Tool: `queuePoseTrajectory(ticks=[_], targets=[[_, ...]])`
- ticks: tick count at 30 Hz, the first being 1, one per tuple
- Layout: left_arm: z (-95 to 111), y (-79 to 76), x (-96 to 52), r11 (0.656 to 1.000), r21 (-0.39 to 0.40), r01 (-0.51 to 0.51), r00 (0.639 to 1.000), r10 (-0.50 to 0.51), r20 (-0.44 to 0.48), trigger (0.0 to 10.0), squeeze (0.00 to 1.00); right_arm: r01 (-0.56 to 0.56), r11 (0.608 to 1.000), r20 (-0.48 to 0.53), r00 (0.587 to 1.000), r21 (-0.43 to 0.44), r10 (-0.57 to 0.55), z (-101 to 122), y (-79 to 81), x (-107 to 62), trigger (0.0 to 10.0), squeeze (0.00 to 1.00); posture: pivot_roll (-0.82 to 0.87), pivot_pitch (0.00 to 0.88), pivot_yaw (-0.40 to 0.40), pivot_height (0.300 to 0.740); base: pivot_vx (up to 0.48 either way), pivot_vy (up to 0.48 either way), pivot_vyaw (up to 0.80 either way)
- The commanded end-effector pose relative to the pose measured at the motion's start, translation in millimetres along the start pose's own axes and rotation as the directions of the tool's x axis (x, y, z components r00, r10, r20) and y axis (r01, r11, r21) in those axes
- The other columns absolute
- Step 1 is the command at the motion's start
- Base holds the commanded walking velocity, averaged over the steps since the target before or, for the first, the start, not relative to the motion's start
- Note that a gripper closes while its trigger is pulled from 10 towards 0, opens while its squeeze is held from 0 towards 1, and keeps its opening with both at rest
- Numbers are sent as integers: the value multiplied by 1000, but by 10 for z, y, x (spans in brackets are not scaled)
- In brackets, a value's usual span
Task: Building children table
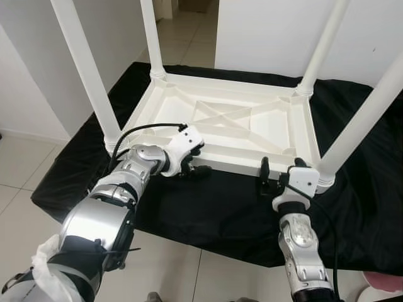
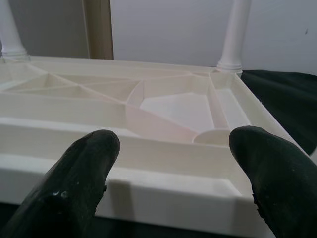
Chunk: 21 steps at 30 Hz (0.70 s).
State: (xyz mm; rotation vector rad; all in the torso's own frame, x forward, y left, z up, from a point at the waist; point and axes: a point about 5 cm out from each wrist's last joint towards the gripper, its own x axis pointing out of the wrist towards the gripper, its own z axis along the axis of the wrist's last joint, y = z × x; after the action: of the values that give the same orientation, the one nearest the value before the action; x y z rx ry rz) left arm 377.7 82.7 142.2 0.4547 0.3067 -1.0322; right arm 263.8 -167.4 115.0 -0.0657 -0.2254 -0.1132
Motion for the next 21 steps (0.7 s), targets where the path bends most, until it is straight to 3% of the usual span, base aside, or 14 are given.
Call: queuePoseTrajectory(ticks=[1,5,10,18,20,21], targets=[[-175,126,-50,959,-27,-283,957,281,-77,10000,0,-4,1000,3,1000,-2,4,1,-8,-15,10000,0,-124,0,52,740,0,0,0],[-191,125,-52,959,-22,-281,956,278,-93,10000,0,-6,1000,-2,1000,-7,6,-8,-27,-45,10000,0,-125,0,54,740,0,0,0],[-313,98,-48,955,103,-280,931,296,-215,10000,0,-86,996,-14,996,-16,86,-17,-61,-210,10000,0,-135,0,61,740,0,0,0],[-313,64,-12,956,155,-251,927,283,-247,10000,0,-75,997,-16,997,-20,75,-9,-75,-212,10000,0,-138,1,67,740,0,0,0],[-277,14,38,968,140,-206,942,235,-241,0,0,-75,997,-14,997,-16,75,1,-46,-205,10000,0,-141,2,74,740,0,0,0],[-266,-2,53,973,131,-192,947,219,-237,0,0,-77,997,-14,997,-15,77,4,-38,-206,10000,0,-141,2,74,740,0,0,0]])
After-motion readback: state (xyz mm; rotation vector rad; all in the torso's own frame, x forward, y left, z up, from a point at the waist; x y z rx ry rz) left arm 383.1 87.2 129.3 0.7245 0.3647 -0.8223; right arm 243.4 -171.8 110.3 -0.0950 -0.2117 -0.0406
